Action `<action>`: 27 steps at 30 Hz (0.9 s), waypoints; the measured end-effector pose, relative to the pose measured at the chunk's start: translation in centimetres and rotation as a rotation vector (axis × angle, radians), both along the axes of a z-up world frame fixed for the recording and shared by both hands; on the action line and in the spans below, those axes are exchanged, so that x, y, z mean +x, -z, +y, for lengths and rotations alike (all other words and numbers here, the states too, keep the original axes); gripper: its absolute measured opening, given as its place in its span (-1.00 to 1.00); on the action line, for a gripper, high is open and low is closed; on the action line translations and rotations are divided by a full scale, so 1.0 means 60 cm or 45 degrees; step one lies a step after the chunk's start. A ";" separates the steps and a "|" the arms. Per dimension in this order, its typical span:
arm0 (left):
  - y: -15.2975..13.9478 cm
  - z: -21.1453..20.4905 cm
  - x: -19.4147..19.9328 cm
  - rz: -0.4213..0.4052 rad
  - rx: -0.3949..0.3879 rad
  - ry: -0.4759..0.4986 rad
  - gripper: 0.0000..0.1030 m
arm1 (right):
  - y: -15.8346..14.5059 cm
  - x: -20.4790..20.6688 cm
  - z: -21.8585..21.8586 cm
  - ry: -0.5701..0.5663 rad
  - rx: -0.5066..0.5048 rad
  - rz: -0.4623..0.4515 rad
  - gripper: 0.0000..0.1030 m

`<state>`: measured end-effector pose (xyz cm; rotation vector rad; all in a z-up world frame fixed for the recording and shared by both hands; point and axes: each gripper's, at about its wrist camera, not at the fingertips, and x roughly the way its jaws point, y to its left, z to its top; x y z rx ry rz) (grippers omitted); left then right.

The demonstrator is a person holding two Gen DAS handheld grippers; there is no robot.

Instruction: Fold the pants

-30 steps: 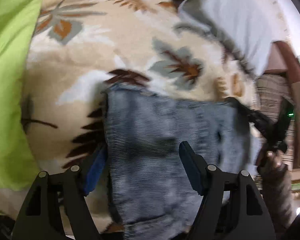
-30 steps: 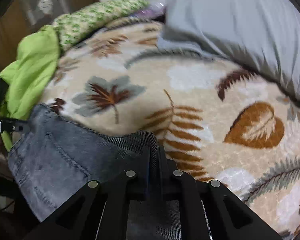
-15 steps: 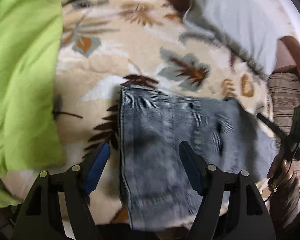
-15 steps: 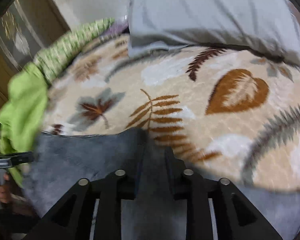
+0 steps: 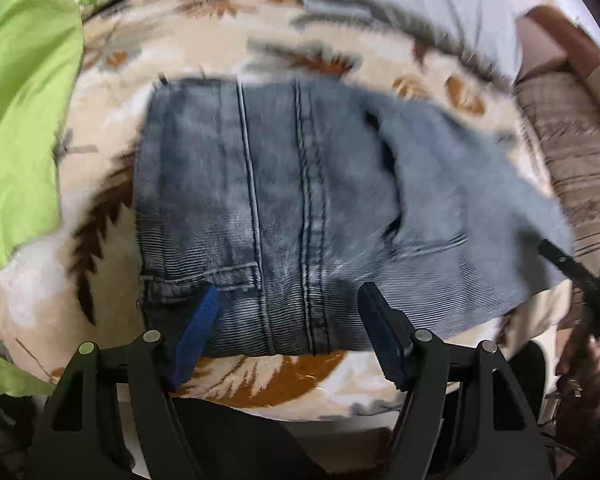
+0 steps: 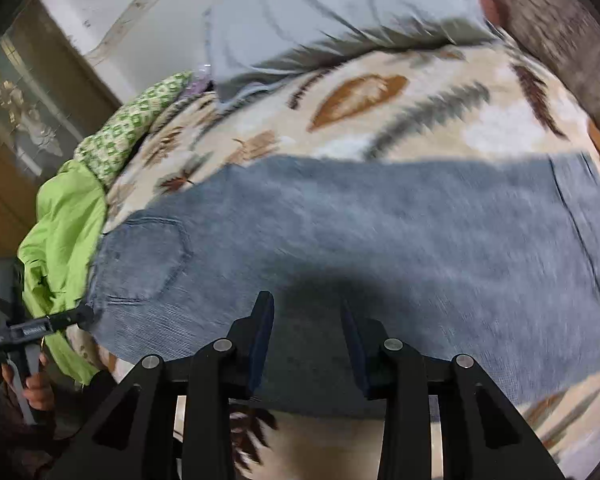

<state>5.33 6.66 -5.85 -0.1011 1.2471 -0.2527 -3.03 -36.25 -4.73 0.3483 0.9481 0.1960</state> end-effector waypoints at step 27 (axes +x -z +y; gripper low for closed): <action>-0.121 -0.337 0.012 -0.076 0.082 0.561 0.45 | 0.040 -0.227 -0.327 0.797 0.345 -0.192 0.05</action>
